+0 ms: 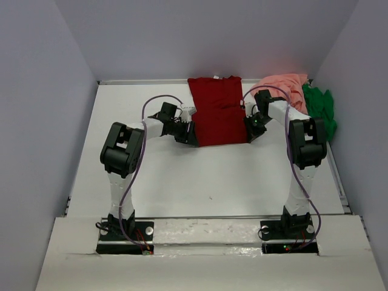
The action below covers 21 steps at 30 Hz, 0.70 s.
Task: Fold and stack the t-shirts
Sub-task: Grab one side of the 2/3 rectangular tshirt with both arms
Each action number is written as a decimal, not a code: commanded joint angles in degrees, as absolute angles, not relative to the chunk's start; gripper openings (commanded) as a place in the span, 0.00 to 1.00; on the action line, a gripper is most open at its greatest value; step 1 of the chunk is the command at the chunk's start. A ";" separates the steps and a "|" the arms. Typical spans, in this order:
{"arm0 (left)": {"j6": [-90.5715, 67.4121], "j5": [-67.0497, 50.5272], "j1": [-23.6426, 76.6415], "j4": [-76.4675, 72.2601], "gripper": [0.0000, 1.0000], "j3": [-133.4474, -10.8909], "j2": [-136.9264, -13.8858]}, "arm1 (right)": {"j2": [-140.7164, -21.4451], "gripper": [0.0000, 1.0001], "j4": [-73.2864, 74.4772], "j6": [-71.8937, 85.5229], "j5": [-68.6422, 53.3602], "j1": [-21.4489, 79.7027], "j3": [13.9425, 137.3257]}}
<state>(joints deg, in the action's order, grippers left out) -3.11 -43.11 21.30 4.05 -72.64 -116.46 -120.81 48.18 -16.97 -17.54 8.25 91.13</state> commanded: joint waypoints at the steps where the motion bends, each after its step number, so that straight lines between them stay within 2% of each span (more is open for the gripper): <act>1: -3.08 -43.24 22.06 5.27 0.53 -74.62 -118.65 | -122.43 0.00 50.19 -17.93 -15.73 8.17 90.97; 4: -2.11 -43.59 23.20 7.47 0.46 -77.24 -120.40 | -122.43 0.00 50.19 -17.93 -15.64 8.17 91.14; 14: -1.06 -44.21 24.96 8.96 0.45 -79.28 -122.26 | -122.96 0.00 50.45 -18.28 -15.38 8.17 91.58; 17: -0.44 -43.68 25.14 9.49 0.35 -79.19 -121.73 | -123.05 0.00 50.54 -18.46 -15.38 8.17 91.50; 18: -0.35 -43.07 25.22 9.67 0.27 -79.28 -121.55 | -122.96 0.00 50.54 -18.46 -15.38 8.17 91.32; 21: 1.22 -42.45 25.14 10.46 0.15 -79.28 -120.77 | -122.35 0.00 50.54 -18.54 -15.73 8.17 91.06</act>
